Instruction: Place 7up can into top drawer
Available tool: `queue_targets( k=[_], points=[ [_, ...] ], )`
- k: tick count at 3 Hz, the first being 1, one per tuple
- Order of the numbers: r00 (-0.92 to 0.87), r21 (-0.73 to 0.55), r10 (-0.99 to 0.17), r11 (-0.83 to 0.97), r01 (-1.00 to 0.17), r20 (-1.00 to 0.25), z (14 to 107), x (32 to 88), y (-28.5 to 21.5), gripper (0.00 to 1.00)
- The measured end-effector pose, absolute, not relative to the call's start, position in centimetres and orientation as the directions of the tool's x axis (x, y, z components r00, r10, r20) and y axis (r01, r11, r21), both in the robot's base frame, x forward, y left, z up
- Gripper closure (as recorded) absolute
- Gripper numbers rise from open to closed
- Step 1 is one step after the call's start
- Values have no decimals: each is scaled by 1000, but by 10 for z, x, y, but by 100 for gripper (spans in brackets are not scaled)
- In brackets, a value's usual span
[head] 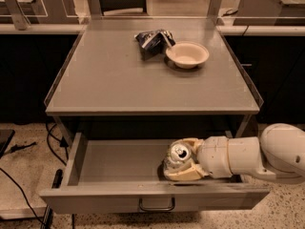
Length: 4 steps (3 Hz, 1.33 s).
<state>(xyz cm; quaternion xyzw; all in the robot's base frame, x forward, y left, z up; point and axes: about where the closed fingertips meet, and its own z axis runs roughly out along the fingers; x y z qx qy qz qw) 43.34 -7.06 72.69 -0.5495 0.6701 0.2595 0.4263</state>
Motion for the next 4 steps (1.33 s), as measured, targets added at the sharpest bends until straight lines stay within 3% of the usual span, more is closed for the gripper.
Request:
queue_targets(
  k=[4],
  points=[
    [37, -169, -534, 200, -965, -845, 705, 455, -62, 100]
  ],
)
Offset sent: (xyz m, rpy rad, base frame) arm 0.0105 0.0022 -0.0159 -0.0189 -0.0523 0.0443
